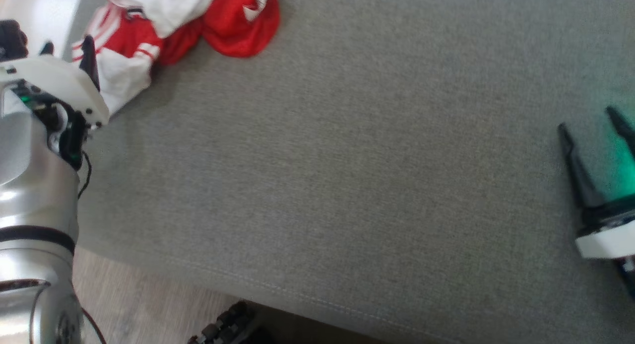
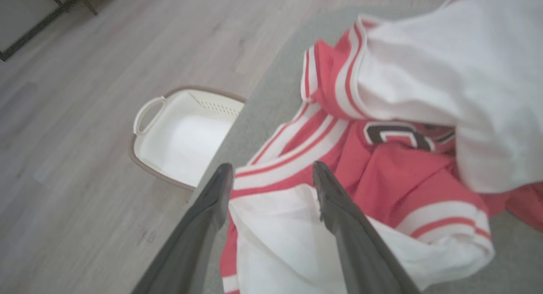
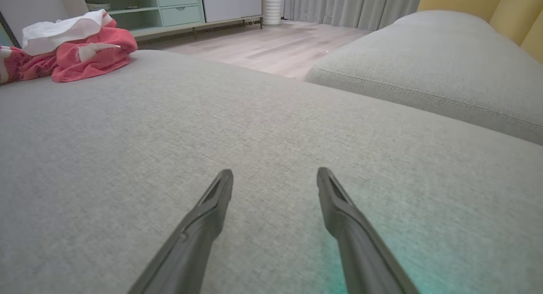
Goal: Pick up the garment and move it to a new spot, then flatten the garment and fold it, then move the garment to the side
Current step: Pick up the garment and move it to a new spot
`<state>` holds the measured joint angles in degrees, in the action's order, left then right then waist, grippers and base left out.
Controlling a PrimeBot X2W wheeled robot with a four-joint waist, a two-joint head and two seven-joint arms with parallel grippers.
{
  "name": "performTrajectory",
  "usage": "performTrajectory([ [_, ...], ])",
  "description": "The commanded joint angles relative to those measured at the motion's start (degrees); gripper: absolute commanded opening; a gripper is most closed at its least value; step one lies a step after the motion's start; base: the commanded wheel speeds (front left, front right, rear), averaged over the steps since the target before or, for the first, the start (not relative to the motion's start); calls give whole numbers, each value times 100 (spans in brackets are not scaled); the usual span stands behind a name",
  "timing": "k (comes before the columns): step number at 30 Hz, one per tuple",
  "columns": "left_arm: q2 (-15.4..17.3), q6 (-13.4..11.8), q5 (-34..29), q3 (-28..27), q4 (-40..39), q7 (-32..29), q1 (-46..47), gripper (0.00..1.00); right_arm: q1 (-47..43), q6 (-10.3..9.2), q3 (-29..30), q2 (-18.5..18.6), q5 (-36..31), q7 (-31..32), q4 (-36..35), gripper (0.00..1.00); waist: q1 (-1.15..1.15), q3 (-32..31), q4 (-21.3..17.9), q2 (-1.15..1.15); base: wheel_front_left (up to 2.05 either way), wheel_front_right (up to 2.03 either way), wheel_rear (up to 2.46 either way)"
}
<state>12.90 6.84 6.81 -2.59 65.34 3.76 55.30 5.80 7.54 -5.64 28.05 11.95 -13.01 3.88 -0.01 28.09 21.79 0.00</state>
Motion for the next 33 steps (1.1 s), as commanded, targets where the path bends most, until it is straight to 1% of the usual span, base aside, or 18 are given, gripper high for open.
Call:
performTrajectory([
  [1,424,-3,72,-143,111,-45,220,100,19,-5,19,232,26,57,-195,100,1,295,-168,0,0,0,0],
  [6,513,-28,146,-156,563,-109,319,100,20,-5,146,297,24,154,-455,100,1,500,-294,0,0,0,0],
  [12,477,-32,281,-209,722,-132,313,100,31,-5,236,297,21,216,-628,100,1,644,-376,0,0,0,0],
  [13,457,-19,307,-205,740,-133,301,90,28,-5,252,292,18,219,-643,100,1,654,-386,0,0,0,0],
  [14,448,-7,342,-213,747,-64,298,26,25,-5,265,284,14,221,-652,100,1,662,-393,0,0,0,0],
  [15,447,1,365,-213,752,15,296,0,27,-5,275,269,7,222,-658,100,1,663,-403,0,0,0,0],
  [18,449,24,381,-161,698,465,311,0,51,-5,269,179,-11,178,-610,100,1,562,-427,0,0,0,0],
  [20,508,32,361,-115,596,816,353,0,93,-5,205,80,-9,119,-534,100,1,408,-458,0,0,0,0],
  [22,614,41,341,-68,443,1002,406,0,167,-5,101,-42,-7,49,-407,100,1,217,-515,0,0,0,0],
  [26,894,54,178,144,-59,1114,511,0,388,-5,-158,-387,17,-104,-43,100,1,-287,-706,0,0,0,0],
  [28,1017,59,131,237,-473,1119,535,0,465,-5,-268,-585,37,-156,181,100,1,-579,-828,0,0,0,0],
  [31,1163,62,139,481,-1053,1121,507,0,534,-5,-396,-889,79,-191,489,100,1,-1055,-1064,0,0,0,0],
  [33,1251,63,187,706,-1371,1122,495,0,542,-5,-397,-1096,100,-194,533,100,1,-1354,-1230,0,0,0,0],
])
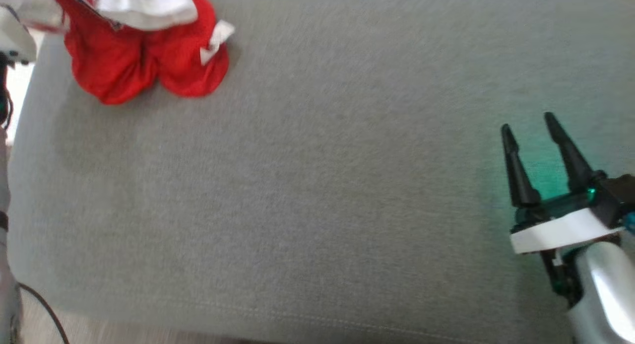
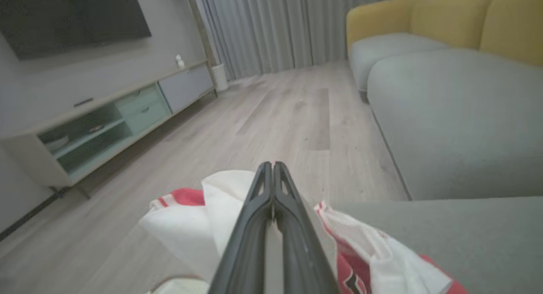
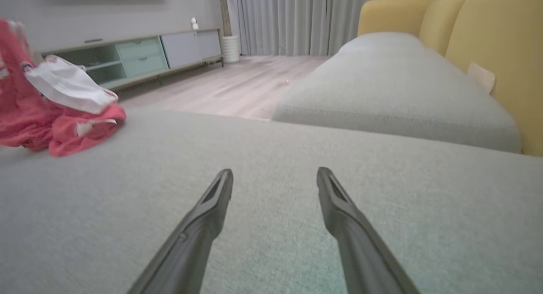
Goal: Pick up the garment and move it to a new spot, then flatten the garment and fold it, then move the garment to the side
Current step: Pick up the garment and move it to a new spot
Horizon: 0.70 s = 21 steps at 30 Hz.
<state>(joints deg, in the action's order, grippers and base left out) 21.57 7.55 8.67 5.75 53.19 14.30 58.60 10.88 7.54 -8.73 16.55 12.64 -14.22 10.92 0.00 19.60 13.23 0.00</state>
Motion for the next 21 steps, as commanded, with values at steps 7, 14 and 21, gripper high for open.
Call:
performTrajectory([
  [7,620,-8,372,976,-1013,64,346,0,-162,-5,-65,-517,36,-76,-132,100,0,-1377,-1066,0,0,0,0],
  [14,602,-7,887,1999,-1731,-107,836,0,-289,-5,-98,-863,25,-77,-204,100,0,-1807,-1814,0,0,0,0],
  [21,124,-7,1075,2385,-1857,-125,1454,0,-319,-5,-117,-1022,26,-77,-278,100,0,-1849,-2310,0,0,0,0],
])
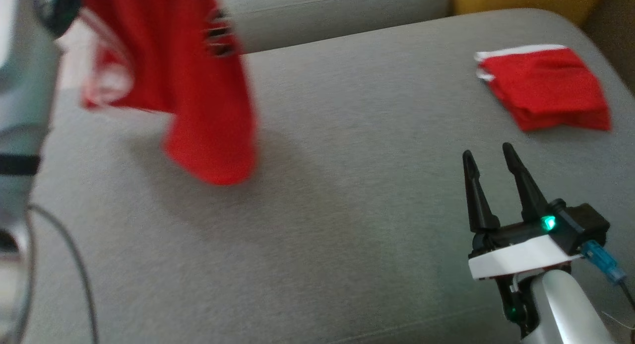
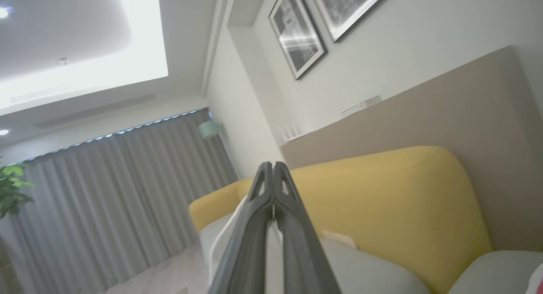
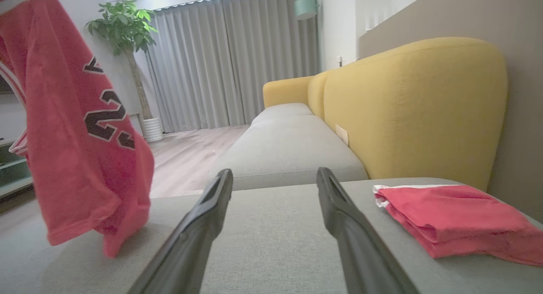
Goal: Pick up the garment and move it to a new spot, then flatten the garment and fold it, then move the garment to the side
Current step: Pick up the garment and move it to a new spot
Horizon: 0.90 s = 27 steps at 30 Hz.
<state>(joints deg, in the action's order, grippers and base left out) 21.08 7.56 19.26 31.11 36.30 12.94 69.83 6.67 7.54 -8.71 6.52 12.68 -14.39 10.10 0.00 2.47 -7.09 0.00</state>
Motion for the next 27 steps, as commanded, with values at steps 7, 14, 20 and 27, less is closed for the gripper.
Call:
performTrajectory([
  [7,-632,-8,228,430,-16,105,325,0,186,-5,-116,-71,29,-61,-290,100,0,29,-593,0,0,0,0],
  [14,-1134,-8,634,941,245,181,-976,0,231,-5,-115,-100,28,-61,-346,100,0,318,-530,0,0,0,0],
  [20,-1335,-425,483,652,178,203,-2198,0,176,-5,-118,-58,14,-61,-358,100,0,529,-316,0,0,0,0],
  [27,-1452,-784,124,-232,-528,205,-3258,100,-12,-5,-172,24,38,-61,-272,100,0,381,-21,0,0,0,0],
])
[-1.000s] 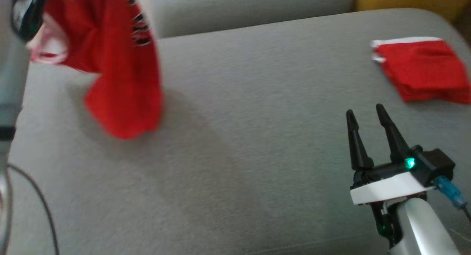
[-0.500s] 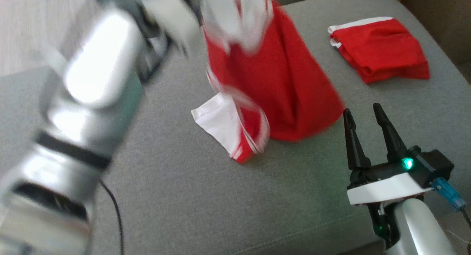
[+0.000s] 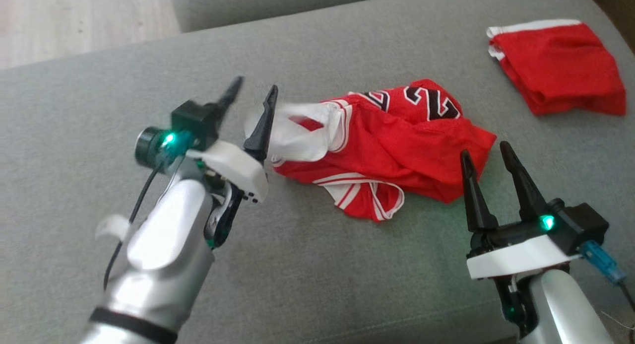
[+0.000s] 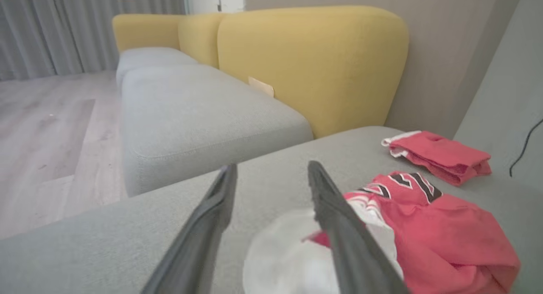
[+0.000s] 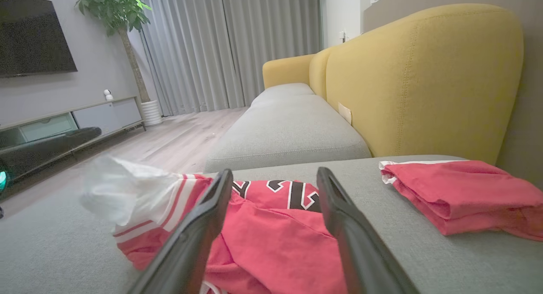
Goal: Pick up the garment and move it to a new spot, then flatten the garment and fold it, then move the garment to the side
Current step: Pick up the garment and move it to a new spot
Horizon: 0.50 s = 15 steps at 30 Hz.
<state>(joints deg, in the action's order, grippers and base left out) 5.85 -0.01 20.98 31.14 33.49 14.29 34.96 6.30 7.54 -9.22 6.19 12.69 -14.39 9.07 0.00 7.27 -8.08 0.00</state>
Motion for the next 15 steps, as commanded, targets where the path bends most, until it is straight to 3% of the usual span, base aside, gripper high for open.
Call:
performTrajectory([
  [1,76,-69,-142,-365,-417,70,58,100,-16,-5,-127,54,46,-61,-143,100,0,-177,126,0,0,0,0],
  [8,89,-409,-665,-1531,-1913,70,-1534,100,-285,-5,-144,-76,156,-61,-9,100,0,-726,495,0,0,0,0],
  [15,-109,-276,-927,-2231,-2789,71,-2895,100,-487,-5,-43,-179,144,-61,104,100,0,-1039,846,0,0,0,0],
])
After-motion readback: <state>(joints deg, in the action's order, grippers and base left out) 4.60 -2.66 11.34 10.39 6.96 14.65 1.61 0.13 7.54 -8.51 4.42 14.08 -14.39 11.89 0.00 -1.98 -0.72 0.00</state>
